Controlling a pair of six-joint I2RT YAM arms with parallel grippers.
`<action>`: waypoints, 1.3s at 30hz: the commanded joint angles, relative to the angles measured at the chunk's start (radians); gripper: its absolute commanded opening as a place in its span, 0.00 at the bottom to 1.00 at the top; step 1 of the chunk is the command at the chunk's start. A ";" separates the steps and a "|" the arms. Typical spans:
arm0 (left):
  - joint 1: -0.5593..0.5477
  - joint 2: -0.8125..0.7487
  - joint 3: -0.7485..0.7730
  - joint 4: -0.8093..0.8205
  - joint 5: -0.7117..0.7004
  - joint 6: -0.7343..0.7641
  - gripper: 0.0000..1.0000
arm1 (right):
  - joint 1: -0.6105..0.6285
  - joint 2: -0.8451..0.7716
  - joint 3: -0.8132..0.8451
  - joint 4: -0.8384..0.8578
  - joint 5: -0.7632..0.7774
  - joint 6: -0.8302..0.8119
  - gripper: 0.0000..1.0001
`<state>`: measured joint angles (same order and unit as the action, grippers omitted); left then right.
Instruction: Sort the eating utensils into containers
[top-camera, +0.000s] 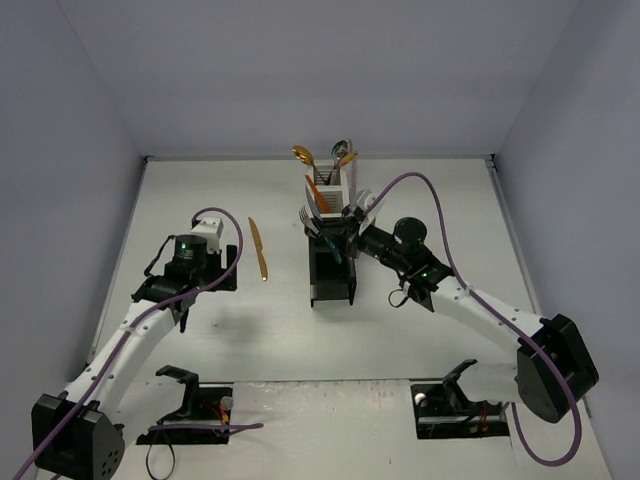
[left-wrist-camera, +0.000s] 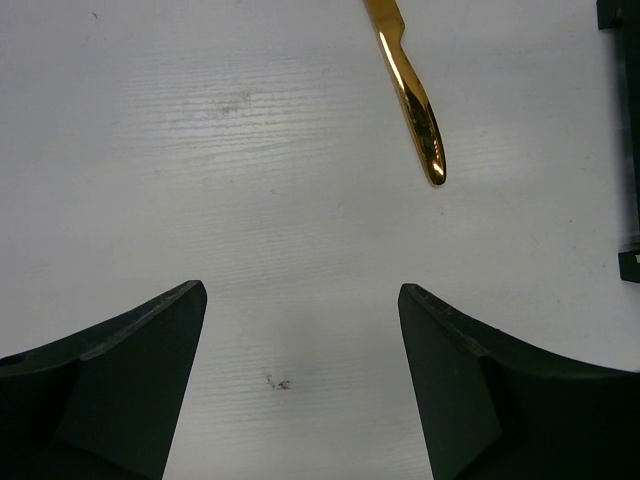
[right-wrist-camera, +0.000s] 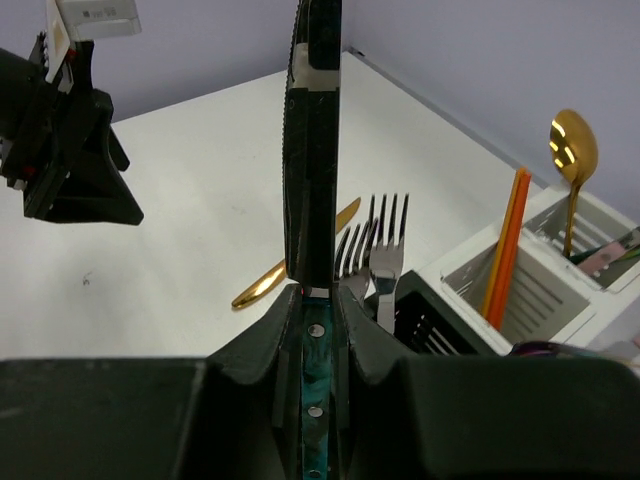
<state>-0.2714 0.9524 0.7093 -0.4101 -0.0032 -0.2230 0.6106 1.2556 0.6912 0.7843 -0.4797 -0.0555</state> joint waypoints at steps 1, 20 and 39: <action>0.009 0.007 0.012 0.063 0.003 -0.008 0.75 | 0.008 -0.012 -0.080 0.244 -0.009 0.032 0.03; 0.006 0.081 0.067 0.103 0.049 -0.243 0.75 | 0.007 -0.176 -0.111 0.030 0.054 0.003 0.38; -0.152 0.705 0.535 -0.046 -0.209 -0.454 0.74 | -0.060 -0.371 0.236 -0.807 0.630 0.139 0.97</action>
<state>-0.4246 1.5643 1.1176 -0.4081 -0.1287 -0.6180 0.5687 0.9011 0.8726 0.1369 0.0385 0.0430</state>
